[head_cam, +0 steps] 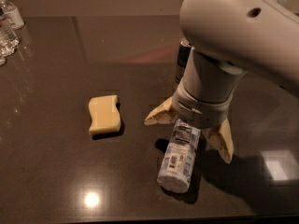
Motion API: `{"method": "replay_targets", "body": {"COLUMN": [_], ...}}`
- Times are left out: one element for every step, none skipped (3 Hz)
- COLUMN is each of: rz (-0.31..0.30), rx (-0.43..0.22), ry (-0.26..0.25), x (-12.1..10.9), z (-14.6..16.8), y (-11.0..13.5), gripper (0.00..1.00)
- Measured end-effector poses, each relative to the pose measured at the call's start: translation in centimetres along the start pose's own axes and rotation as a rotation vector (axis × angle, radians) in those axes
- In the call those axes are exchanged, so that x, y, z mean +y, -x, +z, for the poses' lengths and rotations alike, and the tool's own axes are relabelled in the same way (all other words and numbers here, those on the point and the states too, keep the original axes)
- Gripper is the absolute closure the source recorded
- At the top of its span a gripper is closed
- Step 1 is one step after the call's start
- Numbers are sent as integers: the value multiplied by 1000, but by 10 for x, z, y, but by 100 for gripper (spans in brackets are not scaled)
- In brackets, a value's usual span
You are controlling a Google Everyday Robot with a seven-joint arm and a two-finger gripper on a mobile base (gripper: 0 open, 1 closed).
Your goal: Place blue plastic bottle upright
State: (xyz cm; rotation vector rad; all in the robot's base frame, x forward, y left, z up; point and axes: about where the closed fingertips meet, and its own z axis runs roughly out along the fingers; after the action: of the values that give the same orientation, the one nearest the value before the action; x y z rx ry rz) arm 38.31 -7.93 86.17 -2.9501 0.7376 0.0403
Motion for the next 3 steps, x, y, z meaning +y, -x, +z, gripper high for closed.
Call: {"method": "replay_targets", "body": {"rz": [-45,-84,-109], "rx": [23,43,47], "ry": [1,6,15], "x": [7,8,5], "z": [2,6,11], "y": [-7,-13,-14], "gripper": [0,0,16]}}
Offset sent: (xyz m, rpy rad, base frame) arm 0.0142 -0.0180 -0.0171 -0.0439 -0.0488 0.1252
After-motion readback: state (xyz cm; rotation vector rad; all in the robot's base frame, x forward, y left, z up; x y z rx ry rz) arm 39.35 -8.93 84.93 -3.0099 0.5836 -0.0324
